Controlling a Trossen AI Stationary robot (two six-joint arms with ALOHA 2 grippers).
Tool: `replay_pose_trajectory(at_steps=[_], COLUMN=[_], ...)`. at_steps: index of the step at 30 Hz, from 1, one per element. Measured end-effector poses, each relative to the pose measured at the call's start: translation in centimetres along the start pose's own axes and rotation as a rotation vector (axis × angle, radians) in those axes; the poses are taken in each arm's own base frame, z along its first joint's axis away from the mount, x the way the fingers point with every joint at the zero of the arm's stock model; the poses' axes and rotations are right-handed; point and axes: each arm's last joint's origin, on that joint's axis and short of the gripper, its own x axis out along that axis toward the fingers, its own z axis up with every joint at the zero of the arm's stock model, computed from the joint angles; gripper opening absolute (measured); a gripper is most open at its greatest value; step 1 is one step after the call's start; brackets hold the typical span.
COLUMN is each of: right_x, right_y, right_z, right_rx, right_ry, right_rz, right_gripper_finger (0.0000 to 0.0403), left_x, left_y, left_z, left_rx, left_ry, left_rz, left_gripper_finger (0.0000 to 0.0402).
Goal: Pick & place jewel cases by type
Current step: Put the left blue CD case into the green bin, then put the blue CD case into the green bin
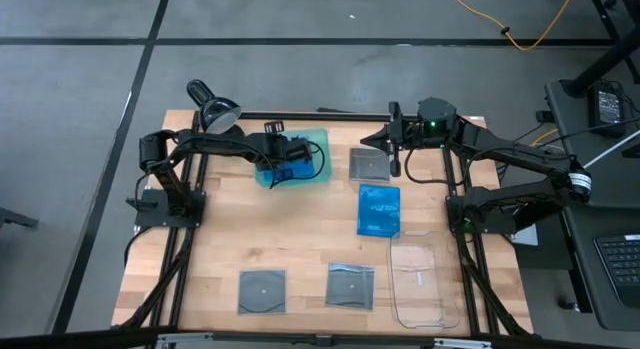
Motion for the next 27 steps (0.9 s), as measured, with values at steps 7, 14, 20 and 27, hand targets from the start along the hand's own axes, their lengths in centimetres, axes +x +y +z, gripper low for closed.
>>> replay_pose_trajectory(at_steps=[7,14,20,27], right_x=[0.0,0.0,0.0,0.0], right_y=[0.0,0.0,0.0,0.0], right_z=[0.0,-0.1,-0.1,-0.1], right_rx=[0.0,0.003,0.004,0.004], right_ry=[0.0,0.01,0.012,0.014], right_rz=[0.0,0.003,0.004,0.005], right_gripper_finger=[0.001,0.001,0.001,0.001], left_x=[0.5,0.5,-1.0,-6.6], left_y=[0.6,0.4,0.7,3.3], left_z=[-0.3,-0.5,0.0,2.1], left_rx=[-0.011,-0.002,0.042,0.037], left_ry=[0.033,0.037,0.049,0.034], left_rz=[0.002,-0.052,-0.067,-0.064], left_gripper_finger=[0.0064,0.013,0.0193,0.0231])
